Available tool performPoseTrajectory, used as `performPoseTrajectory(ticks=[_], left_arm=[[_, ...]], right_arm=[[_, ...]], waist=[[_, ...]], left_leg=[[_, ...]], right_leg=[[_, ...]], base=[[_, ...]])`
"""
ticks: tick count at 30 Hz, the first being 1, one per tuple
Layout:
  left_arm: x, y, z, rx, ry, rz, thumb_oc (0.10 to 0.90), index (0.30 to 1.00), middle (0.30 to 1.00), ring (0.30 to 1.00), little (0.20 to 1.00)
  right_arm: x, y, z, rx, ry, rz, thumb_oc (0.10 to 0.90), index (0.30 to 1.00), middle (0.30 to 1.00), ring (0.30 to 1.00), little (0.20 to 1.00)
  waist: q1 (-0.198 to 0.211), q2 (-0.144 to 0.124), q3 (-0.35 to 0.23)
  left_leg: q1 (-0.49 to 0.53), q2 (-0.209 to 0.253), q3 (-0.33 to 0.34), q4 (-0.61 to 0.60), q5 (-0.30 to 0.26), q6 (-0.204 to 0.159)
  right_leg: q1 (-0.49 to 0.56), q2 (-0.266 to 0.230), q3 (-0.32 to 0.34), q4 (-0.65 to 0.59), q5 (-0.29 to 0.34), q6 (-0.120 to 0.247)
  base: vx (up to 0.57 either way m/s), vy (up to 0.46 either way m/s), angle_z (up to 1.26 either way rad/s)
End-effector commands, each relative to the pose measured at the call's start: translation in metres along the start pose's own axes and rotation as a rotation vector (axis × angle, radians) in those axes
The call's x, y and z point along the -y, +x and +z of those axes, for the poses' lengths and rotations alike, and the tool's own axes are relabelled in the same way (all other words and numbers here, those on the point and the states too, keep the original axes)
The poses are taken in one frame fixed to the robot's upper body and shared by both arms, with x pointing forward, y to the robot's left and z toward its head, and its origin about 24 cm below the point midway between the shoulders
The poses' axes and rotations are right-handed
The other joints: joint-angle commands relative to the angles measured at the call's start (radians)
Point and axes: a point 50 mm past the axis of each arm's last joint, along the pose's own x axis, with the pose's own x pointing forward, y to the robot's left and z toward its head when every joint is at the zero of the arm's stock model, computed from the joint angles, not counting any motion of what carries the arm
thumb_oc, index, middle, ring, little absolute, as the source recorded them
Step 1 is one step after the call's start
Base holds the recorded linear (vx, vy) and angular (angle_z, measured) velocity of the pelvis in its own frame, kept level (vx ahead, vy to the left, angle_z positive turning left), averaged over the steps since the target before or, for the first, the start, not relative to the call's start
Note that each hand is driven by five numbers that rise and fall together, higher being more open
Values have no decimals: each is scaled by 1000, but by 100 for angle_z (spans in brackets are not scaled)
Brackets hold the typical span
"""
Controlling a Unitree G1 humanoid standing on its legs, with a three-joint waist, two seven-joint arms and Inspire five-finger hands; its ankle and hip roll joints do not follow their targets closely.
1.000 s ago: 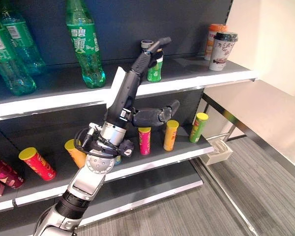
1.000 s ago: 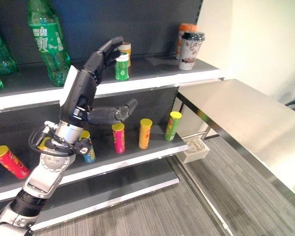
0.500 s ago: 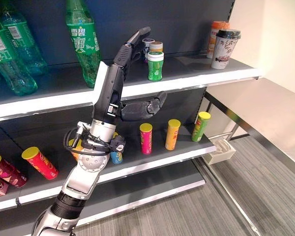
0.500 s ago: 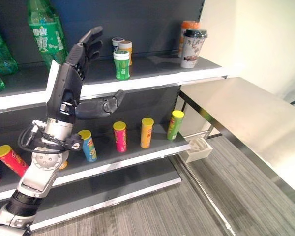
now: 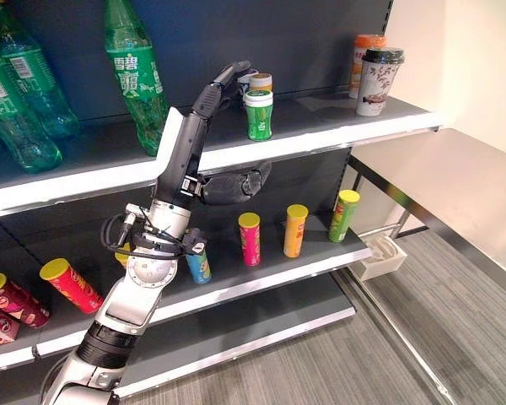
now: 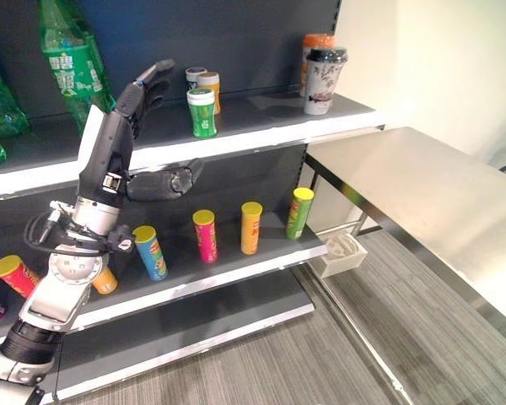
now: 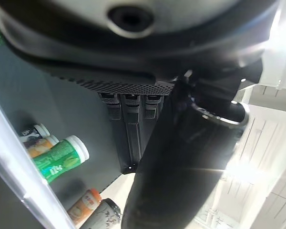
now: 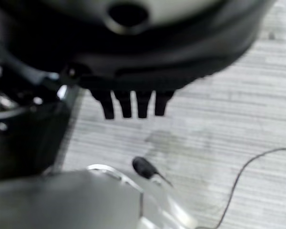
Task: Put the goods on the table back onto the shelves and tidy them up.
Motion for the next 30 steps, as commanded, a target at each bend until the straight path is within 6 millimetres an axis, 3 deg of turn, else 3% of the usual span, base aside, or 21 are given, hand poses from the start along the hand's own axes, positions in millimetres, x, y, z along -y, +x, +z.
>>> performPoseTrajectory(ticks=[1,16,30], left_arm=[[-38,49,36,217,63,133,800,900,900,900,900],[-42,66,7,63,-31,96,800,900,900,900,900],[-19,91,12,74,-27,43,800,900,900,900,900]], right_arm=[[-8,1,8,15,-45,31,800,900,900,900,900],[-11,0,5,1,-32,50,800,900,900,900,900],[-10,-1,2,9,6,53,800,900,900,900,900]], waist=[[-6,-69,0],[-21,-55,-9],[-50,-53,-9]], left_leg=[[34,-30,17,7,-129,-7],[37,-33,19,7,-122,-8],[36,-31,31,7,-123,-7]], right_leg=[[53,-21,11,21,-82,30],[57,-22,16,21,-81,26],[45,-25,21,23,-77,29]], base=[[0,0,0],[0,0,0],[2,-1,-2]])
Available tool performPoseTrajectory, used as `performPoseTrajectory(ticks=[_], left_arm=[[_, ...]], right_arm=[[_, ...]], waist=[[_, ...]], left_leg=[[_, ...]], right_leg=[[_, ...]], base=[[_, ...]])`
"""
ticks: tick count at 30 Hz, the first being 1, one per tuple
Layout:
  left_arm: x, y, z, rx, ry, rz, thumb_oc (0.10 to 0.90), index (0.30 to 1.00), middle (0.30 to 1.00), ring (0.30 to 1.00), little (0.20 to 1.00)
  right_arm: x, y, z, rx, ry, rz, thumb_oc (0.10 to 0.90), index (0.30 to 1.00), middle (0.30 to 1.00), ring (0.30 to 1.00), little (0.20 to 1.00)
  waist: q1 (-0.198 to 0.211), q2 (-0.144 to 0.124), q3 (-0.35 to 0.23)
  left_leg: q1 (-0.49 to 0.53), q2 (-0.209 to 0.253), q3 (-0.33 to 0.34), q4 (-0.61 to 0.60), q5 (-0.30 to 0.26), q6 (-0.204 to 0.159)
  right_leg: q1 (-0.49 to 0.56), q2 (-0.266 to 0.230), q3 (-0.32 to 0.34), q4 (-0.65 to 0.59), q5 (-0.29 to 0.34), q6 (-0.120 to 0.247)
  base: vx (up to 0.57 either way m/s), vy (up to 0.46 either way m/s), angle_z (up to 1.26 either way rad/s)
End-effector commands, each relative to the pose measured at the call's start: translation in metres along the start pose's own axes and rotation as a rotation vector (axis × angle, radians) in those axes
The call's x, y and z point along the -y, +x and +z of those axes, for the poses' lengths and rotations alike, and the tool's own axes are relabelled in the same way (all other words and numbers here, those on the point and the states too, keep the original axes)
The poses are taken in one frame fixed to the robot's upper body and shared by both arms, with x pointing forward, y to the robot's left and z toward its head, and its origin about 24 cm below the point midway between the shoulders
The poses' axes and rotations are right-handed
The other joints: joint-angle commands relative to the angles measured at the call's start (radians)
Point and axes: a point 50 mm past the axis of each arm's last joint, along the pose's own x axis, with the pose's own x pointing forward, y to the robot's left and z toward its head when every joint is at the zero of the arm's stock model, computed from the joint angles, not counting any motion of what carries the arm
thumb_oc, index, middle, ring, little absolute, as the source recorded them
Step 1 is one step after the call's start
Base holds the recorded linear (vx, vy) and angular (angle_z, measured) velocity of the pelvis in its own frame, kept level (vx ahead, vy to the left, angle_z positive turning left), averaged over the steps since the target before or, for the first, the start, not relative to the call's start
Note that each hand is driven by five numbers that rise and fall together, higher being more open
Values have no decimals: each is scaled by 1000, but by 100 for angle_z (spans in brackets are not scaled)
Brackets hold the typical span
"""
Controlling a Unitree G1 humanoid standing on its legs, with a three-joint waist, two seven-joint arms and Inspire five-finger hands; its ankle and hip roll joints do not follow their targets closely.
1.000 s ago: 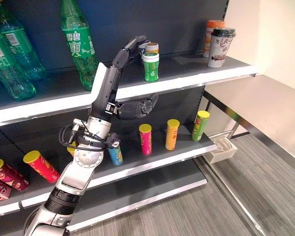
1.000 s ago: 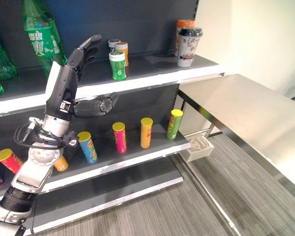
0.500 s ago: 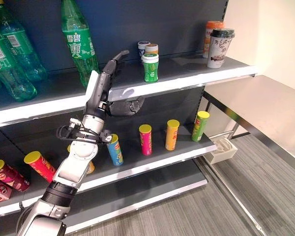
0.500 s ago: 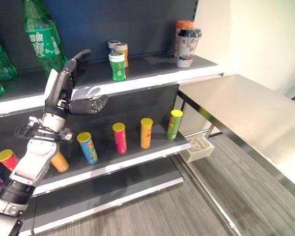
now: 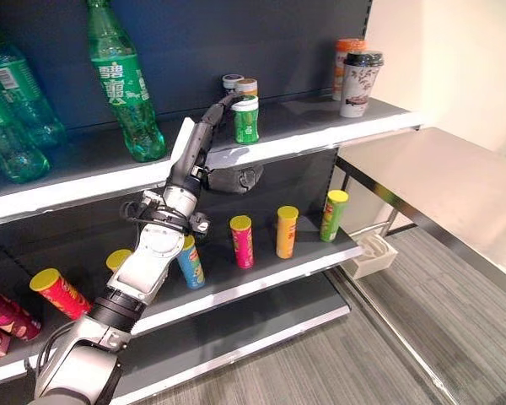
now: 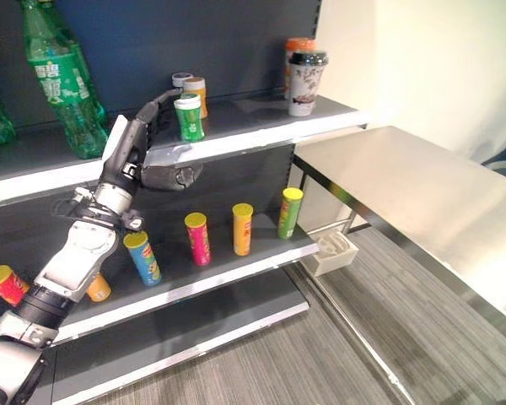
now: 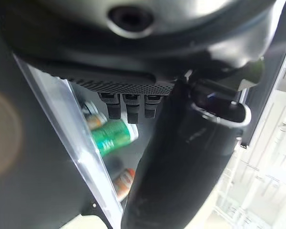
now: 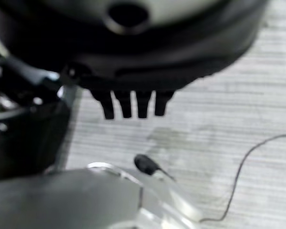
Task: Put the goods on the table back onto the shelves and tidy them up.
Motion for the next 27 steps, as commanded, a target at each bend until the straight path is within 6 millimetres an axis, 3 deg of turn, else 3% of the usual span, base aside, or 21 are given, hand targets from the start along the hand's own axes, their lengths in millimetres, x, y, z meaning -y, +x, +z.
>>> performPoseTrajectory(ticks=[1,6,19,27], left_arm=[[-22,51,72,293,28,85,800,900,900,900,900],[-23,52,71,286,54,86,800,900,900,900,900],[-49,46,52,195,227,127,800,900,900,900,900],[-43,58,40,122,282,106,800,900,900,900,900]], right_arm=[[-10,-1,0,3,-14,36,800,900,900,900,900],[-7,-1,2,13,-4,29,800,900,900,900,900],[-3,-1,-1,3,8,25,800,900,900,900,900],[-2,-1,-4,-2,39,24,800,900,900,900,900]], waist=[[2,-59,6],[0,-58,9],[1,-59,4],[-19,-54,5]], left_leg=[[33,-32,20,7,-124,-6],[32,-32,23,7,-124,-5],[35,-29,32,7,-127,-6],[39,-29,44,7,-128,-5]], right_leg=[[49,-26,10,23,-84,39],[47,-27,14,25,-83,39],[45,-25,21,22,-80,40],[38,-26,32,30,-79,41]], base=[[-5,-6,-4],[0,0,0],[1,-2,0],[-1,-6,-3]])
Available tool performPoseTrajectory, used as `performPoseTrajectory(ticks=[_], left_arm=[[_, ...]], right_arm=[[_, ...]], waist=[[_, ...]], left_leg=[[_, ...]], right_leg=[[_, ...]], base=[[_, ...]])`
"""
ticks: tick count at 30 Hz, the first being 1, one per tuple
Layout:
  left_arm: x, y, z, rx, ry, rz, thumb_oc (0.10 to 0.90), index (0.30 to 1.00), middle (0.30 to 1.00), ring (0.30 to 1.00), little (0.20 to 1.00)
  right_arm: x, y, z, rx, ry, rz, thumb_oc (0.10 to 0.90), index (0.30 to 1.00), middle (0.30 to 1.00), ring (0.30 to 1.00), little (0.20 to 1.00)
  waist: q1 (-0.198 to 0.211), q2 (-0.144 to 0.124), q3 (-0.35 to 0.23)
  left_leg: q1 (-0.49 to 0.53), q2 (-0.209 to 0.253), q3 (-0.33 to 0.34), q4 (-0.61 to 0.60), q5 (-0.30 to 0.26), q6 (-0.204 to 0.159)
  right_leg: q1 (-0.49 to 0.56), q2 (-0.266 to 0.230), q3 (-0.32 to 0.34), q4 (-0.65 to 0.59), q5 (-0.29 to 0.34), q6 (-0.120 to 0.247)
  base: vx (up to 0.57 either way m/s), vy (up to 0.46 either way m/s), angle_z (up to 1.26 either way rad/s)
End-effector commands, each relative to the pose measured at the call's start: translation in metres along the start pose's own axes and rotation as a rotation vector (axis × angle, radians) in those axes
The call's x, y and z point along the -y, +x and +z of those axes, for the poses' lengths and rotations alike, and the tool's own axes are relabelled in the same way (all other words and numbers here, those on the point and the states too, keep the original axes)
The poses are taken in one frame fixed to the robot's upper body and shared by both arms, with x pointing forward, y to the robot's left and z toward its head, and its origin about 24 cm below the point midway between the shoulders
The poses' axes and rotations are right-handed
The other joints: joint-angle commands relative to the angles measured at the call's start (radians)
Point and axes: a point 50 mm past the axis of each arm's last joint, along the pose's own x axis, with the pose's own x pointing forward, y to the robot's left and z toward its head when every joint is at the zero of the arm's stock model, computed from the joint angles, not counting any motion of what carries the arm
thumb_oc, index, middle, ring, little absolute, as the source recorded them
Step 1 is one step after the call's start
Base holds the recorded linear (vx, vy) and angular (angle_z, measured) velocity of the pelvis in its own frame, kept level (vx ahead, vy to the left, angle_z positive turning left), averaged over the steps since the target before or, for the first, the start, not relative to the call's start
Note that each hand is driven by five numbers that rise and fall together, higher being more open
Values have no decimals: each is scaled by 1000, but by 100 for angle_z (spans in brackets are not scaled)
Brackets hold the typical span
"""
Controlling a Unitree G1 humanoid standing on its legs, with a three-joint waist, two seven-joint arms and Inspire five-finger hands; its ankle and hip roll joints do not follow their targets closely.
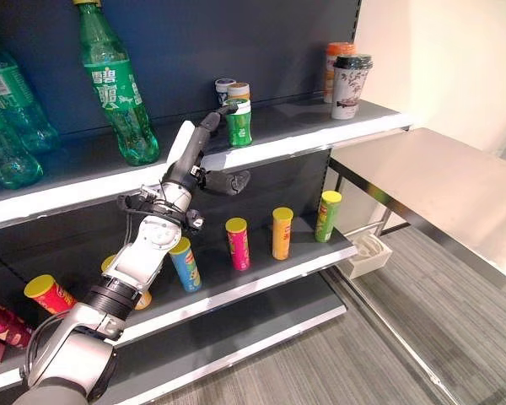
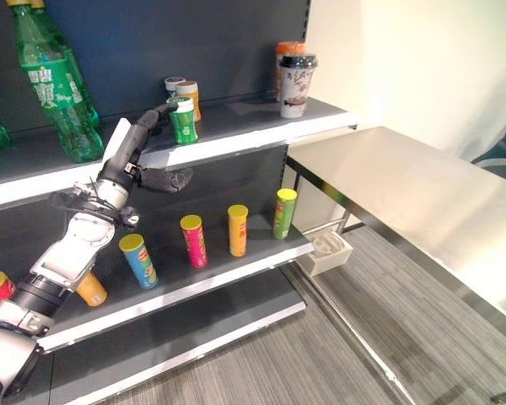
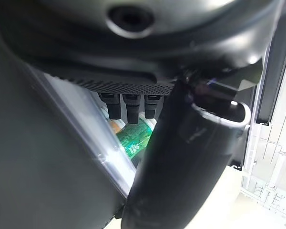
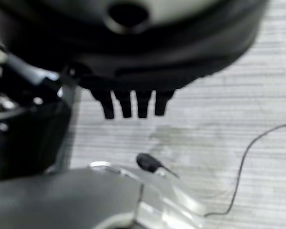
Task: Put the goods on the table back onto the shelves and tidy them up.
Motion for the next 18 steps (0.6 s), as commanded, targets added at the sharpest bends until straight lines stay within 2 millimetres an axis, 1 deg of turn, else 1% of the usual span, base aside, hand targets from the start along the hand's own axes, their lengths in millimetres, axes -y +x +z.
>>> performPoseTrajectory(ticks=[1,9,11,18], left_arm=[[-41,45,56,198,89,141,800,900,900,900,900],[-46,55,56,168,122,151,800,900,900,900,900],[-48,58,55,157,127,159,800,900,900,900,900],[-54,59,52,135,151,179,800,900,900,900,900]], right_arm=[[0,0,-1,-1,-6,18,800,900,900,900,900],[0,-1,-7,-14,20,17,800,900,900,900,900],[-1,-2,-12,-28,29,22,800,900,900,900,900],[0,-3,-16,-35,47,21,800,900,900,900,900]], waist=[[-21,-55,16],[-34,-51,17],[-41,-50,15],[-47,-50,16]], left_leg=[[35,-30,22,9,-126,-6],[38,-29,29,9,-125,-6],[40,-28,33,9,-126,-6],[42,-26,40,9,-128,-6]], right_leg=[[44,-26,20,29,-80,38],[38,-26,29,32,-78,38],[35,-25,31,33,-78,39],[31,-22,38,33,-79,39]], base=[[0,-15,-16],[0,-2,-2],[5,-4,-2],[4,-6,-4]])
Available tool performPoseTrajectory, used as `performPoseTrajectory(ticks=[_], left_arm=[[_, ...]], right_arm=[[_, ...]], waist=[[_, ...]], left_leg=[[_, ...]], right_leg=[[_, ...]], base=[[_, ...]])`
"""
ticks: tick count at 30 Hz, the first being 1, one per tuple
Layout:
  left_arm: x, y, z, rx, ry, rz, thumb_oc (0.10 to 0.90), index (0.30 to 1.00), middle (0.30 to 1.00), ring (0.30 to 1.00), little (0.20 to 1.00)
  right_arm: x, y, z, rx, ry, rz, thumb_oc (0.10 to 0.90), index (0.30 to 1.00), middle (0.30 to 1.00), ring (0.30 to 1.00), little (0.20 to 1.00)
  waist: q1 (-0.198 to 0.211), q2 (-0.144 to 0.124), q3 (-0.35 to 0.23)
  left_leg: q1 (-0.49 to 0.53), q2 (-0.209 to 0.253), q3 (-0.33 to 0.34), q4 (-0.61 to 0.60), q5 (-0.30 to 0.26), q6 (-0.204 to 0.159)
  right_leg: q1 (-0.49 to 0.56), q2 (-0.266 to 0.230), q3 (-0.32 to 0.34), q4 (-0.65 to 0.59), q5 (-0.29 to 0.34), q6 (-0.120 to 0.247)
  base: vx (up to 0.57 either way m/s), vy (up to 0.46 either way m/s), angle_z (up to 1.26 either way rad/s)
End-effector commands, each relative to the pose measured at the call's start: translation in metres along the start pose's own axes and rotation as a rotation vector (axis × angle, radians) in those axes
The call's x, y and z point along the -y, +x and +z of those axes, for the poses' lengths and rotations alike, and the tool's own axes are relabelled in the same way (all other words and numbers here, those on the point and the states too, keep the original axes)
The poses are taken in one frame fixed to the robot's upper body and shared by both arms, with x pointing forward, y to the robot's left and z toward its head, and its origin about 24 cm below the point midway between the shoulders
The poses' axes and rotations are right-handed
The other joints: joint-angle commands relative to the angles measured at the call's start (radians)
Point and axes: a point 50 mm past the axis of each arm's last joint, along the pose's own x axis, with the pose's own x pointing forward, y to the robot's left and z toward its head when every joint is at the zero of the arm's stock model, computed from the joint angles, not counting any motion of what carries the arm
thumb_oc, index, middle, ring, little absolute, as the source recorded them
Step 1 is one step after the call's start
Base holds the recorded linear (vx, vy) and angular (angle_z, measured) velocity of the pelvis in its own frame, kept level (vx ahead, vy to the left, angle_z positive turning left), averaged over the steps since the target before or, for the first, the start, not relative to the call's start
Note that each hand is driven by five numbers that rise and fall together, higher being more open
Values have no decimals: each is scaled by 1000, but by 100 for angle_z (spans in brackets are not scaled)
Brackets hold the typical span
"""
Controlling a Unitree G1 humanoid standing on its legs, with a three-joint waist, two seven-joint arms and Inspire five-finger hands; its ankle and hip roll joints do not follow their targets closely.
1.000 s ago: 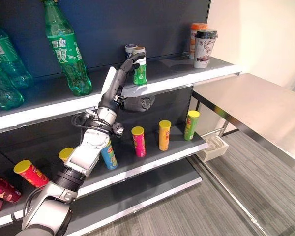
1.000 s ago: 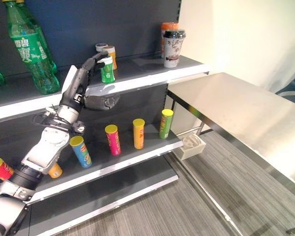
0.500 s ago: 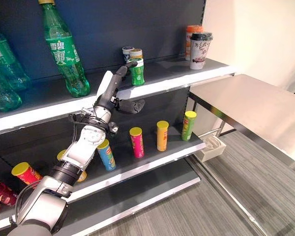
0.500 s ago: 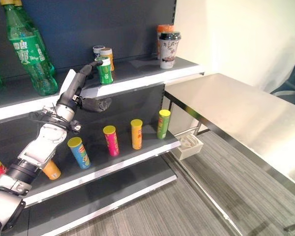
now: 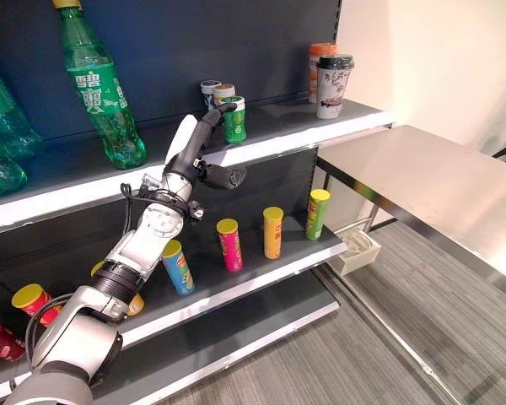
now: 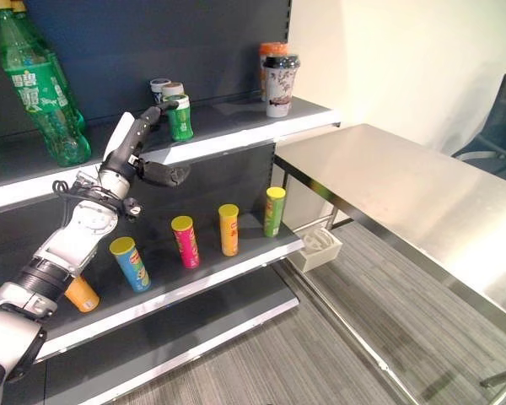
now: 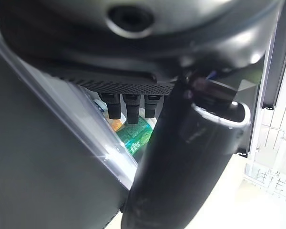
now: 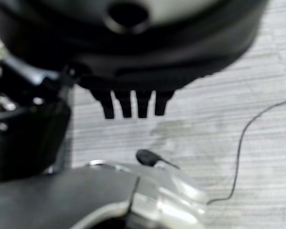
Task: Put the goods on the table back onto the shelves and tidy them up.
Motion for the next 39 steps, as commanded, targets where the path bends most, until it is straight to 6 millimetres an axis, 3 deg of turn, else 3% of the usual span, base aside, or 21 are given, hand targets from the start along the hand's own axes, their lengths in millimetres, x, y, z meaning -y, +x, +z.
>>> performPoseTrajectory(ticks=[1,15,23,29,30,39], left_arm=[[-57,39,51,154,71,199,800,900,900,900,900],[-62,25,50,190,42,265,800,900,900,900,900],[-65,1,68,334,-60,385,800,900,900,900,900],[-70,-13,90,458,-76,428,800,900,900,900,900],[-71,-15,116,584,-126,481,800,900,900,900,900],[-62,-15,158,762,-263,567,800,900,900,900,900]], right_arm=[[0,-1,-10,-22,-24,8,800,900,900,900,900],[1,-1,-7,-19,-19,8,800,900,900,900,900],[1,0,-1,-6,-7,5,800,900,900,900,900],[6,1,3,3,-9,-8,800,900,900,900,900],[7,2,7,12,-4,-12,800,900,900,900,900],[8,1,0,-7,91,-10,800,900,900,900,900]], waist=[[-25,-49,19],[-12,-61,21],[7,-74,30],[23,-75,34],[30,-73,37],[42,-71,35]], left_leg=[[45,-26,18,11,-127,-8],[44,-27,14,11,-130,-5],[39,-29,4,11,-132,-5],[31,-29,-2,11,-133,-5],[22,-32,-14,11,-133,-2],[11,-35,-27,11,-127,-1]], right_leg=[[51,-22,9,33,-88,39],[54,-19,6,38,-94,36],[56,-18,2,36,-96,33],[55,-16,-12,34,-97,35],[50,-16,-19,37,-96,39],[47,-15,-31,40,-98,42]], base=[[8,-2,-6],[3,-1,-2],[0,0,0],[0,-3,7],[-23,-3,16],[-11,11,11]])
